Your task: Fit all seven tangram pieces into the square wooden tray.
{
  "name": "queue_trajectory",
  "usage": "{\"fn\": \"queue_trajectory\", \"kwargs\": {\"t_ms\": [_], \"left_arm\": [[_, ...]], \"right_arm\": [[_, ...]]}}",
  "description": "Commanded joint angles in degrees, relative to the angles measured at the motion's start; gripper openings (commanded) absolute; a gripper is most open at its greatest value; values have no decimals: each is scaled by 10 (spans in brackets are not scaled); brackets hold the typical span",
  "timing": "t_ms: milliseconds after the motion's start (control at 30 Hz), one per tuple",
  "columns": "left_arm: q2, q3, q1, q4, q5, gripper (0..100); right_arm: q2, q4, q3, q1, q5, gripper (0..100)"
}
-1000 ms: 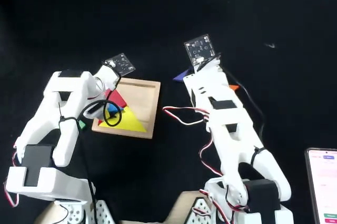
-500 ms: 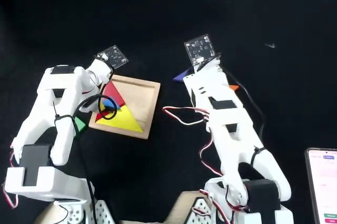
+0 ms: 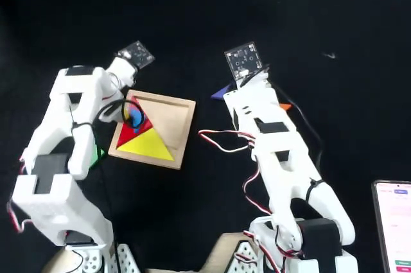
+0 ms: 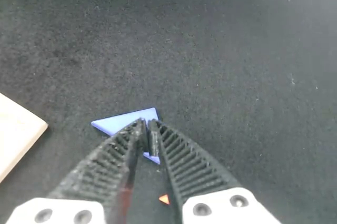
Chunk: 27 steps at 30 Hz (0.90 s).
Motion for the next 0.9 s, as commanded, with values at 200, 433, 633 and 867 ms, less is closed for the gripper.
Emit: {"fn": "queue_trajectory", "kwargs": {"t_ms": [200, 433, 633, 867], "left_arm": [[24, -72, 41, 40, 70, 227], [25, -103, 72, 43, 74, 227], [27, -117, 87, 43, 98, 227], [25, -108, 143, 47, 98, 227]], "right_arm": [[-18, -12, -3, -8, -2, 12], [-18, -13, -1, -8, -2, 12], [-18, -13, -1, -8, -2, 12], [-18, -13, -1, -7, -2, 12]]}}
